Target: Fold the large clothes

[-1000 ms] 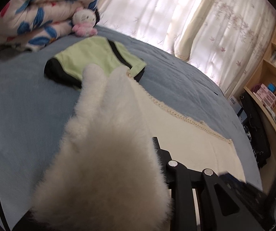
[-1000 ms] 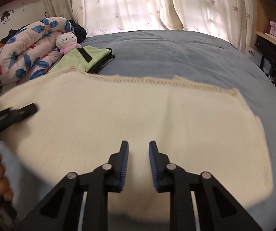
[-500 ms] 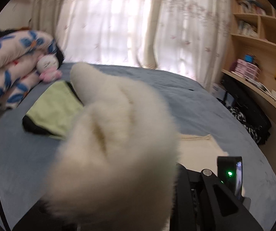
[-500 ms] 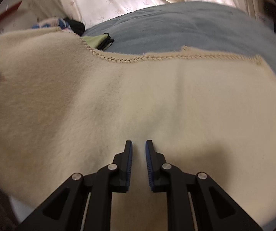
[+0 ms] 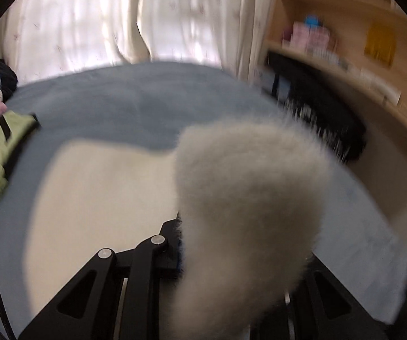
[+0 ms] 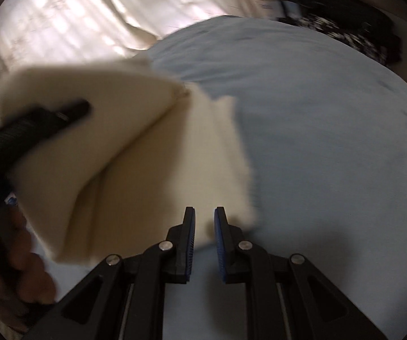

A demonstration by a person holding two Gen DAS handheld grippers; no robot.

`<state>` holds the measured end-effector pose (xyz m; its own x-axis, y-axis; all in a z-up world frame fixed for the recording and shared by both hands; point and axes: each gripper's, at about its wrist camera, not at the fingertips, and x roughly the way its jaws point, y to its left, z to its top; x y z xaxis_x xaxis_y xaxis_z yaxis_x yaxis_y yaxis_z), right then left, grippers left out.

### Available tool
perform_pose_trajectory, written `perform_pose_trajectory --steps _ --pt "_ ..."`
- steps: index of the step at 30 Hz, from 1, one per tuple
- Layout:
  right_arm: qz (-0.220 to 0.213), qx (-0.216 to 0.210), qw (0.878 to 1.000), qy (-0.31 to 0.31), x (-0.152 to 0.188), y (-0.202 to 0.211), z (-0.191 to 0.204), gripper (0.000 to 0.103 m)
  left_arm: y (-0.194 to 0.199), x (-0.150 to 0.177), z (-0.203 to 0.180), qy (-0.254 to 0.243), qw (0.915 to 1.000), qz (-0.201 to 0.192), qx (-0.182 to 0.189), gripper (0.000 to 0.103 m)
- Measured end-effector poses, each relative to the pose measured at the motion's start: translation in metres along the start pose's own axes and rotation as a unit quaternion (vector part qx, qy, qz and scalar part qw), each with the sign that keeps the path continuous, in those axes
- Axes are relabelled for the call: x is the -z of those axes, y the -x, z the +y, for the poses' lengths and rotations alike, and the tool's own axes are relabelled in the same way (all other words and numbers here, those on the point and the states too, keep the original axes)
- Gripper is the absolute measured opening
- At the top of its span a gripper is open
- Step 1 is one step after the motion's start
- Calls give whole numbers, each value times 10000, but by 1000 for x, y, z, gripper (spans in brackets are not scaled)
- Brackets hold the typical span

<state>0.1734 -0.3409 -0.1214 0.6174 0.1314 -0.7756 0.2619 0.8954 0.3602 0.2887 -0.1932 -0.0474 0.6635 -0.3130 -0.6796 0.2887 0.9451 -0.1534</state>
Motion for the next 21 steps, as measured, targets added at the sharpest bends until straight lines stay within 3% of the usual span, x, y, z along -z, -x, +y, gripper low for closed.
perform_pose_trajectory --steps 5,10,14,16,18,21 --pt "61 37 9997 -253 4 6 -34 14 -18 26 -31 -575 9972 41 -474 19" --pt "-70 -112 9993 -347 2 17 -46 14 11 7 -25 -39 9996 -220 -170 19" --pt "-205 -184 9992 -281 -1 25 -46 14 27 2 -31 91 9987 -449 203 19" --pt "-219 -46 9995 -242 -1 27 -46 14 20 12 -48 -191 9991 -342 186 19" --pt "-210 39 9994 -263 1 28 -50 14 1 28 -60 -517 9986 -106 -77 20" --pt "-166 159 9994 -269 1 30 -52 14 -20 46 -59 -596 9978 206 -211 26"
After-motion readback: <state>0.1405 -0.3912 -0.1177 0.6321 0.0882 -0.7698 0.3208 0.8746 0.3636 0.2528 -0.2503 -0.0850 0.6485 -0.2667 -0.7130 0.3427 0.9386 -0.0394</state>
